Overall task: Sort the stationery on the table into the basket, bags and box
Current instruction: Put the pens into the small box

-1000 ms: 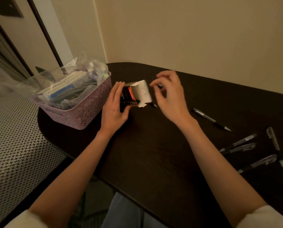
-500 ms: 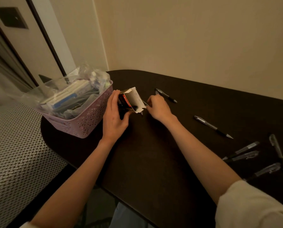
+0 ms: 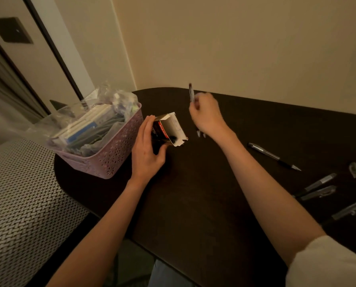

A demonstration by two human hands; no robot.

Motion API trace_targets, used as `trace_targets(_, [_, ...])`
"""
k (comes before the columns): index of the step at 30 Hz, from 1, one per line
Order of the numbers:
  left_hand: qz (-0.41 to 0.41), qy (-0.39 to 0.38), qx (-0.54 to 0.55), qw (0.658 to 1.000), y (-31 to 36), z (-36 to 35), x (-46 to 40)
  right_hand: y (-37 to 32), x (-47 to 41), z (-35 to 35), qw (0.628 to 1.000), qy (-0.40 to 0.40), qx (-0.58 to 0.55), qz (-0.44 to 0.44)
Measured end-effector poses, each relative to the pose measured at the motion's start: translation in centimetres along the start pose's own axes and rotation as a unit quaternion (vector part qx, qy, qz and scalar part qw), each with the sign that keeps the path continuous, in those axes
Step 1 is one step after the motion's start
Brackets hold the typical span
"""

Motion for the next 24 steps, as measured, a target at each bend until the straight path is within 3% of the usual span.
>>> trace_targets(4, [0.001,-0.010,-0.016,1.000,-0.1,-0.2,0.1,-3.3,3.9,4.8,0.978,0.049,-0.195,0.059])
trace_targets(7, [0.002,-0.018,-0.026,1.000,-0.2,-0.4,0.1,-4.6,6.1,6.6,0.959,0.022,-0.267,0.095])
trace_targets(16, [-0.013,-0.003,-0.022,1.000,-0.1,-0.2,0.1,-5.3,7.8,4.5,0.981,-0.036,-0.095,0.168])
trace_targets(24, [-0.024,0.012,0.005,1.000,0.0,0.2,0.2,-4.7,7.5,2.2,0.972,-0.091,0.060,0.209])
Point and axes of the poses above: each hand's wrist, its own x-axis away from the middle knuckle, its own z-axis out of the back of the hand, y = z × x, the point moved 6 cm from there along -x, towards the middle knuckle, and after that the axes turned 6 degrees about -y, right-handed, at the moved point
